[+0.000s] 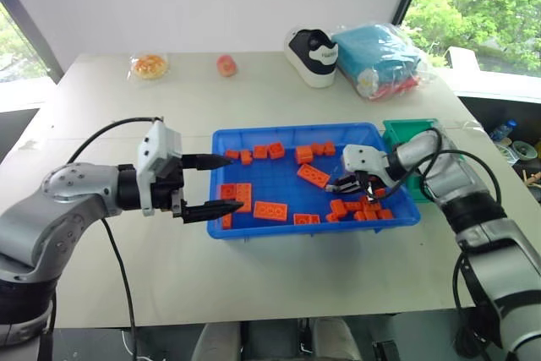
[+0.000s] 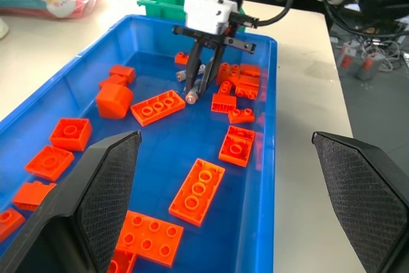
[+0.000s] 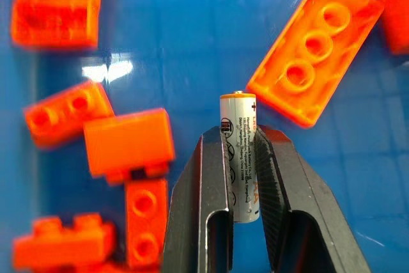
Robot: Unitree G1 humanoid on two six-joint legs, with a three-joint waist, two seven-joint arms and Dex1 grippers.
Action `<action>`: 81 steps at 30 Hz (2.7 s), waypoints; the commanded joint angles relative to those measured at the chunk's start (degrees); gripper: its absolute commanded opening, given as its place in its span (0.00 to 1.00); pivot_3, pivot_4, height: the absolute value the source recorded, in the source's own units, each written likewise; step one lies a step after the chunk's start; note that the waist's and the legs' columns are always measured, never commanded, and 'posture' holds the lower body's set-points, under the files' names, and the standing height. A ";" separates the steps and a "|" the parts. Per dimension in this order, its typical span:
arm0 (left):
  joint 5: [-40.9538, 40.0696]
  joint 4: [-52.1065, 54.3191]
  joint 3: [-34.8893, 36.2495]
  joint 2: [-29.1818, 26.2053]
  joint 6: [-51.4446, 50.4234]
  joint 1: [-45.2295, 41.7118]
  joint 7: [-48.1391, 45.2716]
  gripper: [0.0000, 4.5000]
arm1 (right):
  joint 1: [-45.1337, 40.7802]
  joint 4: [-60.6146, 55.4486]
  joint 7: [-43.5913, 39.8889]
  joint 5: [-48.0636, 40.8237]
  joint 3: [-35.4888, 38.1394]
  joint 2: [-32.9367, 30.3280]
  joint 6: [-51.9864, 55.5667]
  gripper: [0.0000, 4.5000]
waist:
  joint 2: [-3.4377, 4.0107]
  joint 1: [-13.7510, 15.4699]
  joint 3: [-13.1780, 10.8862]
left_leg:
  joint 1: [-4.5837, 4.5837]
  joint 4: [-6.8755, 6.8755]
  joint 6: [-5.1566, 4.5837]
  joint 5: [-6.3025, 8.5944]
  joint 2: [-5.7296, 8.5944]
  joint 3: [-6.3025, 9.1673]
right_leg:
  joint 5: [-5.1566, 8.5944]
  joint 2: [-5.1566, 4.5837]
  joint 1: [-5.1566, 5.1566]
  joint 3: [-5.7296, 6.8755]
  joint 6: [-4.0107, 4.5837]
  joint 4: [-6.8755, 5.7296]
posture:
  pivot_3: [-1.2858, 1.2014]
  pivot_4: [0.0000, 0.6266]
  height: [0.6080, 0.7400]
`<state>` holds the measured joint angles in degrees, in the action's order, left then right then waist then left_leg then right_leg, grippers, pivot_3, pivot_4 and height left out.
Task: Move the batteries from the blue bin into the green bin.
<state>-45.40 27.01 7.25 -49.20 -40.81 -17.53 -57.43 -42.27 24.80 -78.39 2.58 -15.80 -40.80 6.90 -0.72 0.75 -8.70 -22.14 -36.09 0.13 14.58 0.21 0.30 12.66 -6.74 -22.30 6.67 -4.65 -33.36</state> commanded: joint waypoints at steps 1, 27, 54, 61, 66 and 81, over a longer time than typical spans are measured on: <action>0.28 0.32 -0.13 0.26 1.37 -0.78 -0.71 1.00 | 1.30 -13.93 7.58 -3.94 9.63 -2.67 13.83 0.01 | 0.02 0.07 -0.01 | -0.03 0.00 0.00 0.00 0.00 0.00 | 0.00 -0.01 -0.02 0.00 0.00 0.00 | 0.52 0.24 0.89; 3.24 -4.42 -3.30 2.32 3.71 -4.59 -4.39 1.00 | 4.45 -27.47 22.16 -8.33 18.99 -14.06 36.62 0.67 | 0.02 -0.02 0.01 | -0.05 0.03 -0.03 0.01 -0.02 -0.06 | 0.04 -0.01 -0.11 -0.04 0.04 -0.01 | 0.52 0.24 0.89; 1.69 -0.85 -1.16 1.20 2.00 -2.47 -1.79 1.00 | 8.74 -22.50 27.36 -8.18 1.69 -3.78 39.34 0.48 | -0.14 0.04 0.10 | -0.12 -0.03 -0.04 0.02 0.02 0.01 | 0.02 0.00 -0.11 -0.03 0.02 -0.01 | 0.52 0.24 0.89; 1.73 -1.30 -1.20 1.18 1.83 -3.06 -2.14 1.00 | 8.48 -24.21 27.77 -8.48 2.67 -3.70 40.11 0.02 | -0.14 0.02 0.10 | -0.12 -0.02 -0.04 0.02 0.01 0.01 | 0.02 0.00 -0.12 -0.03 0.02 -0.01 | 0.52 0.24 0.89; 1.80 -1.70 -1.46 1.28 1.92 -3.46 -2.46 1.00 | 5.89 -29.93 27.00 -12.38 7.85 -4.57 43.20 0.02 | -0.10 0.00 0.07 | -0.12 -0.02 -0.04 0.02 0.01 0.01 | 0.02 0.00 -0.14 -0.04 0.02 -0.02 | 0.52 0.24 0.89; 2.72 -3.66 -2.47 1.81 2.90 -4.19 -3.82 1.00 | 0.97 -16.43 27.83 -9.20 15.60 -18.07 34.51 0.58 | -0.03 0.77 0.04 | -0.13 -0.02 -0.08 0.04 0.01 -0.12 | 0.11 -0.01 -0.15 -0.07 0.19 0.03 | 0.52 0.24 0.89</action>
<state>-42.88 23.11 4.07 -47.24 -39.11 -20.64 -60.92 -39.90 8.36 -50.97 -7.48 -1.60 -58.02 43.75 -0.74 1.52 -8.66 -22.27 -36.11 0.05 14.62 0.22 0.17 12.77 -6.74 -22.47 6.58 -4.47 -33.36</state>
